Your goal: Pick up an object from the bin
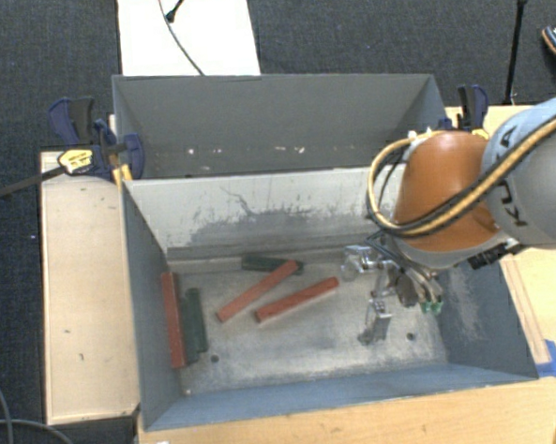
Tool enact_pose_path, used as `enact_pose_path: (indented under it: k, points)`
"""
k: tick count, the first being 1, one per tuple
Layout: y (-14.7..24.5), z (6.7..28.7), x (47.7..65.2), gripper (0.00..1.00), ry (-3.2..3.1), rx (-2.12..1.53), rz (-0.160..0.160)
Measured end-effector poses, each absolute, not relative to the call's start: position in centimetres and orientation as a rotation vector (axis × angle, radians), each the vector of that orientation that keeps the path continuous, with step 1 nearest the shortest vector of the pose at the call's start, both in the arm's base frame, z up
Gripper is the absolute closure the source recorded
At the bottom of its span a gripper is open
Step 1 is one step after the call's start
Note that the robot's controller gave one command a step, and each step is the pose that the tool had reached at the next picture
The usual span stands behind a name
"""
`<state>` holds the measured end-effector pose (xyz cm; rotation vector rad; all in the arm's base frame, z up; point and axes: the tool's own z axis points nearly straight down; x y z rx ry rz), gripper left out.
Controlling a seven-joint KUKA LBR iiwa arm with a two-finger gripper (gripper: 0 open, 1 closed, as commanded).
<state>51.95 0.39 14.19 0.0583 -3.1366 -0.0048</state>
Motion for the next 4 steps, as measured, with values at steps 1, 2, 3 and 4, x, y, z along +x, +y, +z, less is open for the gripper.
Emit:
enact_pose_path:
  k: [1,2,3,4]
  points:
    - [6.2,6.81,56.58,0.0,-3.132,0.291,-0.004]
    - [5.92,7.27,56.74,1.0,-3.138,0.288,-0.001]
    - [5.93,7.08,56.6,0.0,-3.134,0.291,-0.001]
    - [5.94,7.1,56.6,1.0,-3.134,0.292,-0.001]
